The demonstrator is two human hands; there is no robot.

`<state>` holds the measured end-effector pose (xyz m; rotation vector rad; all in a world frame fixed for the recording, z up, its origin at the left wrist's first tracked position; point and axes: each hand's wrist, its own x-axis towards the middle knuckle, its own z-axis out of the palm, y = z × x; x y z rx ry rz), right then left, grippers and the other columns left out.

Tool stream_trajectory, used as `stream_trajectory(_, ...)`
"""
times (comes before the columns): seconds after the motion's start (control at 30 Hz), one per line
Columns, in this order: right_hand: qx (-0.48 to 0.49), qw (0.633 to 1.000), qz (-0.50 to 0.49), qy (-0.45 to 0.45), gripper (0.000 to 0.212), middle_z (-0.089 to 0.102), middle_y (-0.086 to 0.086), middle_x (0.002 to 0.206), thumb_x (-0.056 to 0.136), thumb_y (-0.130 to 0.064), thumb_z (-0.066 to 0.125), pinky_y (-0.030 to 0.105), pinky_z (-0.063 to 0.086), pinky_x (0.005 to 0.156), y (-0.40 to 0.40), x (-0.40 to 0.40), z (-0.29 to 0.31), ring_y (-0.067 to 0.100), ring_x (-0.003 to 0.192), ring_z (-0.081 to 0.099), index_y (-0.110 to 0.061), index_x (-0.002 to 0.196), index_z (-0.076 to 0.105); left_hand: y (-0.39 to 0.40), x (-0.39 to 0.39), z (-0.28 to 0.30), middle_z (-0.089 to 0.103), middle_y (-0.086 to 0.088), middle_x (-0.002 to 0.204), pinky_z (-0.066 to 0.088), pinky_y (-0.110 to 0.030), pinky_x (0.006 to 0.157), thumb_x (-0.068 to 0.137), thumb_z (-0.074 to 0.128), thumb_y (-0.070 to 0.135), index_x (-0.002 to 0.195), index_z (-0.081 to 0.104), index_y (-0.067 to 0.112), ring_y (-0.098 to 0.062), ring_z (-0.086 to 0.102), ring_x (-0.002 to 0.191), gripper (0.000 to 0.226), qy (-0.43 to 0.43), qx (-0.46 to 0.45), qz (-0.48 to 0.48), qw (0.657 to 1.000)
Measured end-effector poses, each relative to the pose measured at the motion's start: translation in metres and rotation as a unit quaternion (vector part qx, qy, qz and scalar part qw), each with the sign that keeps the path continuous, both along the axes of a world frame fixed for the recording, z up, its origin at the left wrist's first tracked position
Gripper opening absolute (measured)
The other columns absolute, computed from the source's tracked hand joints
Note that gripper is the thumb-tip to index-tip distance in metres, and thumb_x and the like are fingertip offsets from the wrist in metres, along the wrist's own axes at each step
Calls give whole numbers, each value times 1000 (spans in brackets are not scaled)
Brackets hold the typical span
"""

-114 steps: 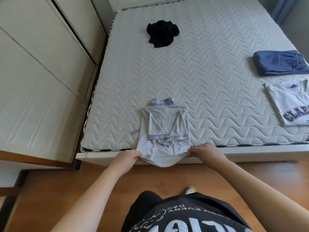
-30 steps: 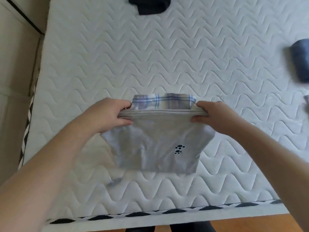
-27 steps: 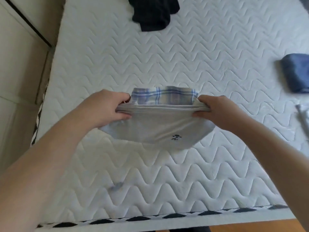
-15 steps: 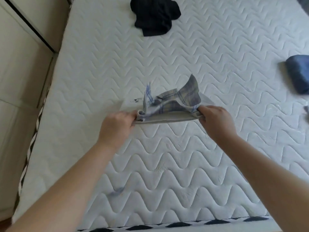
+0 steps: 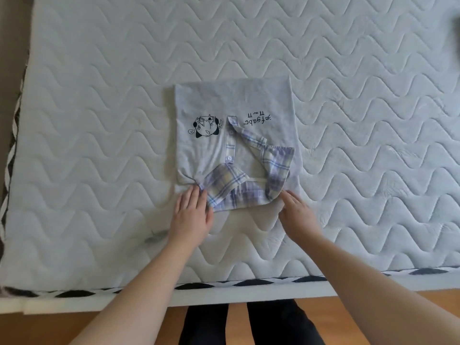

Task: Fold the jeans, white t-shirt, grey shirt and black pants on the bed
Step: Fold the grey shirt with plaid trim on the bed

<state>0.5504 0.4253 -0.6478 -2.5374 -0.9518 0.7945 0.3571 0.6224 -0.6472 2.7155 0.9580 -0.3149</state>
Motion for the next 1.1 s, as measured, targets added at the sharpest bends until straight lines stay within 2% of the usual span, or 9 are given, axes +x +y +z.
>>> stream_trajectory(0.1, 27, 984, -152, 86, 37, 63, 1, 124, 99, -24, 45, 32, 41, 86, 11, 6, 10, 23, 116, 56, -23, 136, 50, -2, 17, 7, 48, -21, 145, 38, -51, 108, 90, 58, 41, 135, 56, 5, -37, 44, 135, 57, -24, 8, 7, 1000)
stream_trajectory(0.2, 82, 934, -306, 164, 55, 59, -7, 133, 97, -44, 52, 30, 41, 93, 34, 22, 19, 14, 120, 55, -23, 146, 38, -1, 44, 8, 36, -22, 153, 32, -54, 113, 85, 64, 44, 141, 50, 4, -39, 35, 141, 70, -43, 28, -18, 999)
stream_trajectory(0.33, 148, 863, -415, 249, 79, 55, -9, 127, 88, -40, 70, 21, 44, 77, 65, 45, 25, 4, 98, 58, -21, 152, 27, 6, 79, -2, 14, -10, 163, 8, -47, 121, 90, 56, 49, 156, 16, 16, -27, 10, 151, 84, 10, 12, -42, 999)
stream_trajectory(0.43, 165, 801, -490, 301, 67, 59, -6, 115, 86, -25, 75, 29, 49, 81, 81, 52, 26, 13, 94, 61, -16, 144, 43, 7, 92, -13, 11, -8, 164, 7, -44, 122, 98, 46, 28, 157, 6, 18, -24, 10, 151, 72, 53, 17, -56, 997)
stream_trajectory(0.53, 153, 848, -429, 269, 18, 56, 4, 76, 90, -18, 63, 27, 46, 56, 89, 44, 22, 10, 58, 53, -5, 101, 66, 4, 92, -16, 22, -9, 162, 11, -41, 120, 97, 43, 15, 155, 19, 12, -24, 20, 149, 63, 18, 1, -54, 998)
stream_trajectory(0.6, 163, 895, -352, 220, 12, 49, -7, 76, 93, -18, 58, 19, 38, 58, 91, 33, 20, -2, 56, 46, -17, 86, 67, 3, 86, -14, 47, -11, 149, 28, -42, 114, 89, 56, 9, 140, 50, 7, -26, 42, 138, 52, -68, -22, -41, 997)
stream_trajectory(0.67, 179, 936, -239, 188, 22, 57, -12, 106, 95, -13, 57, 8, 40, 81, 89, 21, 21, -7, 90, 54, -25, 107, 72, 3, 78, -15, 65, -11, 128, 41, -41, 103, 80, 65, 3, 116, 69, 5, -27, 60, 121, 37, -170, -34, -19, 985)
stream_trajectory(0.8, 112, 983, -24, 145, 32, 52, -6, 143, 98, -13, 54, 26, 30, 112, 82, 7, 8, 12, 132, 43, -25, 125, 67, 7, 67, -16, 67, -9, 123, 42, -38, 105, 87, 51, 20, 114, 69, 5, -26, 60, 119, 36, -235, -47, 3, 971)
stream_trajectory(1.1, 24, 993, 115, -11, 50, 56, -1, 137, 91, -4, 57, 37, 34, 104, 86, 15, -4, 24, 127, 47, -19, 139, 53, 9, 64, -20, 49, -10, 146, 25, -47, 119, 79, 66, 8, 138, 53, 7, -30, 40, 140, 61, -69, -13, 4, 998)
